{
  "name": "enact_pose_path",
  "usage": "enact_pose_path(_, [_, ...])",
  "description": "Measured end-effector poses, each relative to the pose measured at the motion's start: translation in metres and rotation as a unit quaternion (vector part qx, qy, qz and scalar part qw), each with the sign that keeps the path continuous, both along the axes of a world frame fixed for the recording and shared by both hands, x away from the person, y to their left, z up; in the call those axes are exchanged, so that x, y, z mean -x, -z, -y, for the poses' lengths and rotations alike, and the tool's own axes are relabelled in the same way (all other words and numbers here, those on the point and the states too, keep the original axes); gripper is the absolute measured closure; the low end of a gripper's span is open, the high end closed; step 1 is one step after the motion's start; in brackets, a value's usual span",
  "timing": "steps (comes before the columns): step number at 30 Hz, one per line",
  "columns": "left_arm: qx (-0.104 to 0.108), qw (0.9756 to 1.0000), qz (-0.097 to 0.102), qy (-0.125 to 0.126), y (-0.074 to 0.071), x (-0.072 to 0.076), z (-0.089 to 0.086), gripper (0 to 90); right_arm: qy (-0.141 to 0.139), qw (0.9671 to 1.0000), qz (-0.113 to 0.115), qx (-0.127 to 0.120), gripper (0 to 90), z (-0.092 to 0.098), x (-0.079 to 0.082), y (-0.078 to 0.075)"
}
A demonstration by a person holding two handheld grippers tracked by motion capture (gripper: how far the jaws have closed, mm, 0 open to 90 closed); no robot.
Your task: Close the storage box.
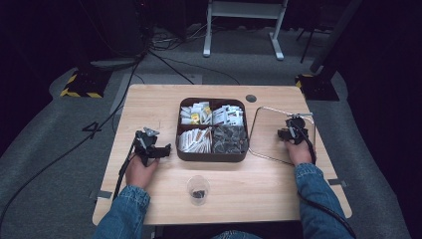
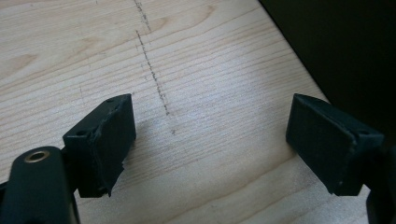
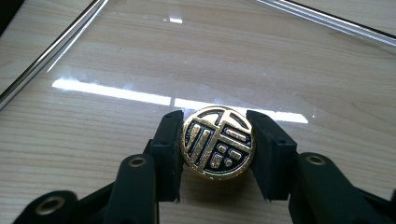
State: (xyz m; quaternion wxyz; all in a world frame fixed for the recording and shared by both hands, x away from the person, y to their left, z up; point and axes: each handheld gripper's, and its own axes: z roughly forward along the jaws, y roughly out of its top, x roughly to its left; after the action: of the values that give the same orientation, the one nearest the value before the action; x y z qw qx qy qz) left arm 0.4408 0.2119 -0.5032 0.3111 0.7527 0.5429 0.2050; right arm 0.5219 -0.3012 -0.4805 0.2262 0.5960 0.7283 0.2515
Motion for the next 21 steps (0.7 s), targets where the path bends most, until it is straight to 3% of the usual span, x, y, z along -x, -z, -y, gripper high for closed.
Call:
enact_pose_path(17, [-0.001,1.0000,0.000,0.000,-0.0001,0.0000,0.0000,16.3,0.003,1.0000,0.000,-0.009,58.1,0.0012,0.0004,-0.0001])
enact_pose_path(21, [-0.001,1.0000,0.000,0.000,-0.0001,0.0001,-0.0001,16.3,0.004,1.0000,0.006,0.003,58.2,0.0013,0.0003,-0.0008])
